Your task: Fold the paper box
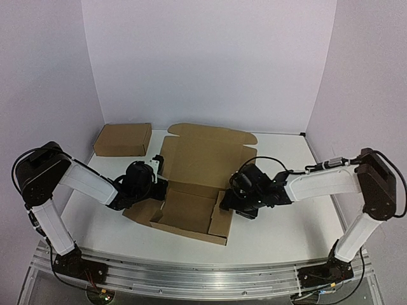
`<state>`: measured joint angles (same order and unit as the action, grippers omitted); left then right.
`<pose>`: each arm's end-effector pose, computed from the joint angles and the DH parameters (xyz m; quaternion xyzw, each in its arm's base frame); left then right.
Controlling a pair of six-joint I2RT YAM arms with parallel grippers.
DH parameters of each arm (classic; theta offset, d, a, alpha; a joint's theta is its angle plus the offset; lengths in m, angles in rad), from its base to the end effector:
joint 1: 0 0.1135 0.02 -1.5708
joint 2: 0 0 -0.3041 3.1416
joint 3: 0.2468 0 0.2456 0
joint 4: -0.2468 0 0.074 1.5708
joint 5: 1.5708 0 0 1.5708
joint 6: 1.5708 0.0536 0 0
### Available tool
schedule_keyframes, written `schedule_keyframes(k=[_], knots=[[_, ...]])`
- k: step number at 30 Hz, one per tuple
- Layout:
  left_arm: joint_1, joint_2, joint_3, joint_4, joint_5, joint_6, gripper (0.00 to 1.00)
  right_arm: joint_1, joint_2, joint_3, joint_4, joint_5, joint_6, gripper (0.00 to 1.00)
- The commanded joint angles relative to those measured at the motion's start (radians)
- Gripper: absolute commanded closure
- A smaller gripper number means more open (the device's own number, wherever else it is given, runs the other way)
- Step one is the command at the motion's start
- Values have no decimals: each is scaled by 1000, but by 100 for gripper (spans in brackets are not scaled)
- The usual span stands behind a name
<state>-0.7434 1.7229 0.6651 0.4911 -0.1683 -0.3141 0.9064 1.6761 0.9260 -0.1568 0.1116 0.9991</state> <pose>0.2580 -0.2250 0.1679 0.1465 0.8621 -0.1783 0.4512 0.2177 0.2683 0.1972 0.0619 0.9421 0.2346 0.2315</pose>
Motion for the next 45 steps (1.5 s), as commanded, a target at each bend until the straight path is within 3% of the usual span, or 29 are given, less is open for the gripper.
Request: schedule_keyframes(k=[1,6,11,20,25,30,31,33,45], knots=[[-4,-6,-16,-18,0,4,100,66,116,168,-365,166,-48,29],[-4,-10,-18,-19,0,3,100,113,251,355,-610,255,-47,36],[-4,-13,-21,-19,0,3,100,118,340,439,-718,265,-49,46],[-4,-17,-25,-19,0,4,100,125,431,512,-864,300,-25,89],[-4,-20,-27,-18,0,4,100,126,446,536,-853,300,-29,100],[-4,-23,-30,-16,-3,3,100,125,433,533,-824,312,-16,100],[-4,-23,-30,-16,-3,3,100,125,436,528,-815,306,-13,97],[-4,-25,-32,-14,-4,3,100,125,439,509,-795,275,1,81],[-4,-29,-41,-8,-17,-1,100,138,362,558,-773,33,-28,55]])
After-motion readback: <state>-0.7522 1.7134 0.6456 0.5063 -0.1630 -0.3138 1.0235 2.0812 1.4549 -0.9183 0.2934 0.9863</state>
